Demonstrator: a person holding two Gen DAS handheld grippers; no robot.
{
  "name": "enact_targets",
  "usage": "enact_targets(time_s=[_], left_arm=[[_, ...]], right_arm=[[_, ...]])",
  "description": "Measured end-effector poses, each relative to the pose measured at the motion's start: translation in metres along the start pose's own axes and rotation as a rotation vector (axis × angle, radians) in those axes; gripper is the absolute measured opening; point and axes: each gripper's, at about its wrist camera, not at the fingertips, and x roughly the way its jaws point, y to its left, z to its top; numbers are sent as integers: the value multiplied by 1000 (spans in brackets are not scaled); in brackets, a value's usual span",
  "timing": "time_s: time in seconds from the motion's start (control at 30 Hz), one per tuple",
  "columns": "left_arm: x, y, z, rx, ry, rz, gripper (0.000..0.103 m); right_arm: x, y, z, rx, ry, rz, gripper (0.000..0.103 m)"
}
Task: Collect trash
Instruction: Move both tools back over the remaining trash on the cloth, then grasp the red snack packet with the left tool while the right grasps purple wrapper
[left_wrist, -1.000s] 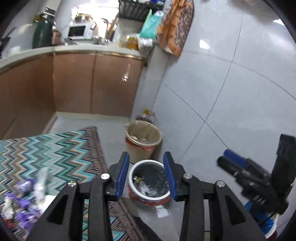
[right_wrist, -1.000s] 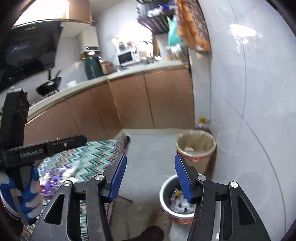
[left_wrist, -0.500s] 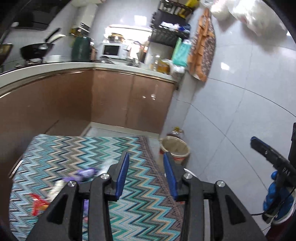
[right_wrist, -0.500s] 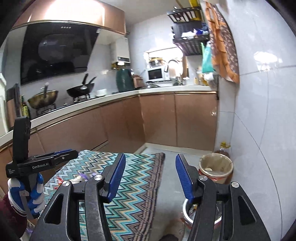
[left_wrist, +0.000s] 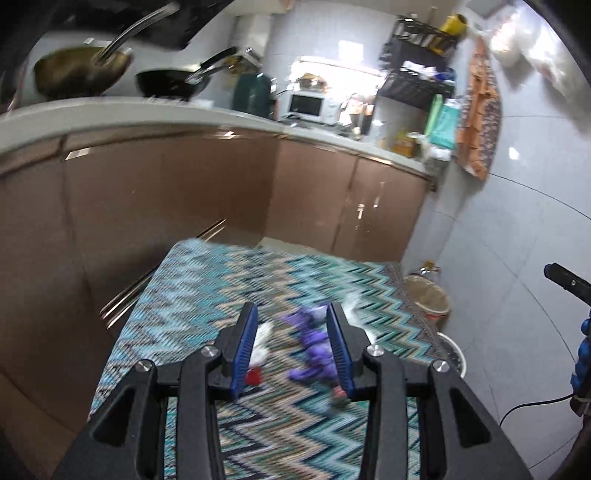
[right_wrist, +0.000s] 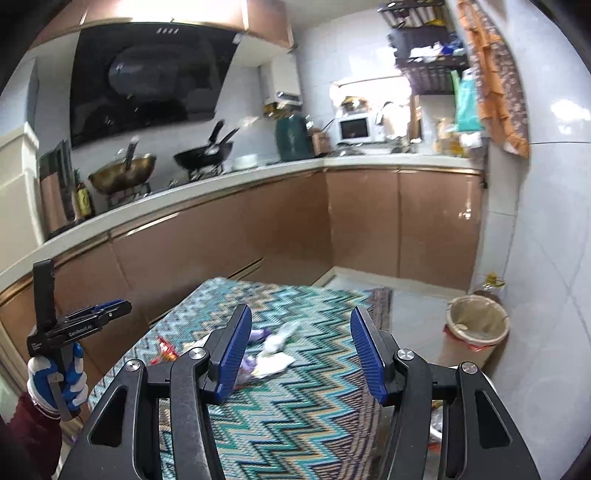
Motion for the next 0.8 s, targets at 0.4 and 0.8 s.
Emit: enact_targets(time_s=[0.4, 0.8], left_arm=[[46, 46, -51, 52, 105, 42, 37], [105, 57, -74, 34, 205, -8, 37]], right_arm=[[95, 59, -33, -30, 193, 140, 52], [193, 93, -82, -38, 430, 239, 44]])
